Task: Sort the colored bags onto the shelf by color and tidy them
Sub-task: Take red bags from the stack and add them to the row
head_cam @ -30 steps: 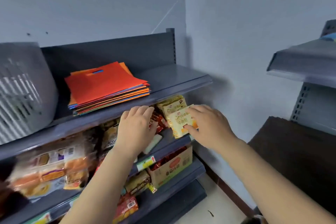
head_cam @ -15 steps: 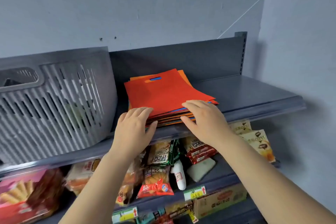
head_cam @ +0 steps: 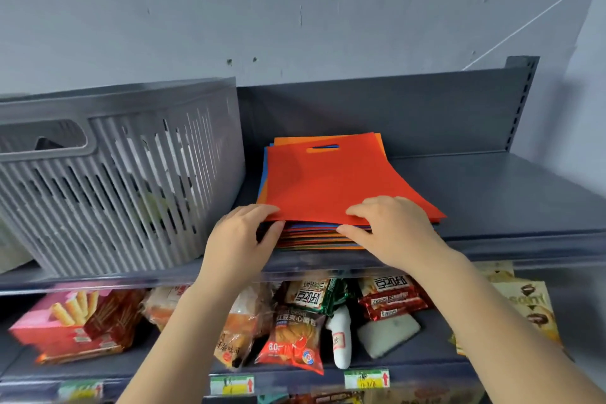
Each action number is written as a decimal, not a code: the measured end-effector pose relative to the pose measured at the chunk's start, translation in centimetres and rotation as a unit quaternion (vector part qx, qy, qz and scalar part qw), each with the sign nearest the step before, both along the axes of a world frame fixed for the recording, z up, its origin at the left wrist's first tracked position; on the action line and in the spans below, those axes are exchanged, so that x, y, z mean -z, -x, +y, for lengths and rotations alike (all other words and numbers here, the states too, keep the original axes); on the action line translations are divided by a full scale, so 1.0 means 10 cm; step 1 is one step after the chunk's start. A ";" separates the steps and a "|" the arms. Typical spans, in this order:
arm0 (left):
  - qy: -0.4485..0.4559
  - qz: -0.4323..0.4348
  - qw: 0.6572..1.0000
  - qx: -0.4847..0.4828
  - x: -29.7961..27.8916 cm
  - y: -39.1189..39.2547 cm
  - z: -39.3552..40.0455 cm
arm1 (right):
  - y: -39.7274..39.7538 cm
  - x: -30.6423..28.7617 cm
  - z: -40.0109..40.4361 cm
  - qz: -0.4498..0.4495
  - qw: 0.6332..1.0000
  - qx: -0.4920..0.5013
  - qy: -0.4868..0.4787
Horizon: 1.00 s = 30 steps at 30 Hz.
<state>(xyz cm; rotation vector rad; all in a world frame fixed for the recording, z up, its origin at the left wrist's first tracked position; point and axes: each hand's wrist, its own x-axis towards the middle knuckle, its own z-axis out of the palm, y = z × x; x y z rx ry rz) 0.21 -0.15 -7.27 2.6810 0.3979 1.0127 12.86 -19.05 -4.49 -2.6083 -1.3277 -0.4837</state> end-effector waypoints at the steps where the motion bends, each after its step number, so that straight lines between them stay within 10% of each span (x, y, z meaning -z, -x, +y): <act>1: 0.015 -0.008 1.000 -0.006 -0.01 0.00 0.01 | -0.01 -0.02 -0.02 0.017 1.000 0.001 -0.011; 13: 0.007 0.126 0.991 0.038 -0.02 -0.10 0.04 | -0.30 -0.15 -0.13 0.058 0.957 0.085 -0.272; 30: -0.033 -0.020 0.985 0.168 -0.05 -0.02 0.06 | -0.07 -0.01 -0.20 0.021 0.985 0.045 -0.163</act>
